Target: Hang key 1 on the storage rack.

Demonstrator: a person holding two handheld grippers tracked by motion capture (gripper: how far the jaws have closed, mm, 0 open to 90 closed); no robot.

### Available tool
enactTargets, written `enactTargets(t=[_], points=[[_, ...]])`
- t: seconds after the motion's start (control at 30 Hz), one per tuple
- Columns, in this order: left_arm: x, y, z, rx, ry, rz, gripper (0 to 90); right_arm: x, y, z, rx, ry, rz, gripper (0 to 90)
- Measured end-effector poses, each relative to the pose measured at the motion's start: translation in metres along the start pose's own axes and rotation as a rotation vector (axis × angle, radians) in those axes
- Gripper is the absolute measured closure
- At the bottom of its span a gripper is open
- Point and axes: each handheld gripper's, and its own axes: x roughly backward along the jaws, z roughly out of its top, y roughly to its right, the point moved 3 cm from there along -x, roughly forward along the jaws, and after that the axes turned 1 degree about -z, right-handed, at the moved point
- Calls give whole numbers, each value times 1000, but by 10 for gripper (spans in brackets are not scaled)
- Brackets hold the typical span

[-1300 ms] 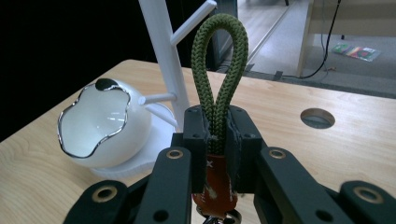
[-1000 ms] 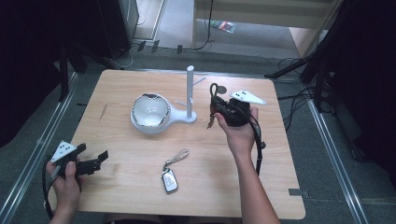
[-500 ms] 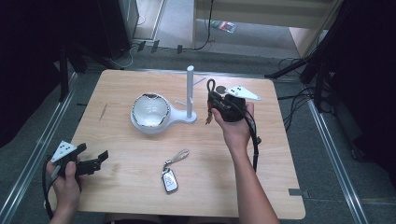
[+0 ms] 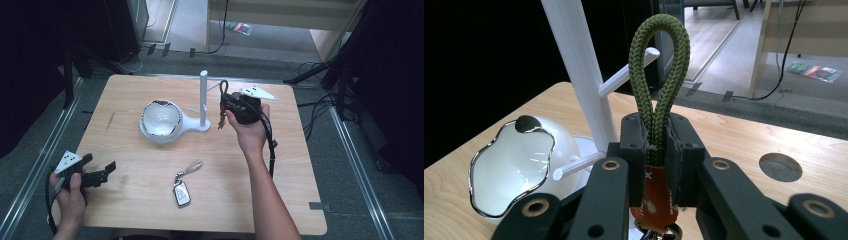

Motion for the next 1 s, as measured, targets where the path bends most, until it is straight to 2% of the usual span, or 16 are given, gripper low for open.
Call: enactTargets(t=[0.63, 1.0], points=[[0, 0, 0, 1, 0, 0, 9, -14, 6, 5, -45, -29, 48, 810], [0, 0, 0, 2, 0, -1, 9, -17, 5, 8, -38, -47, 94, 815]])
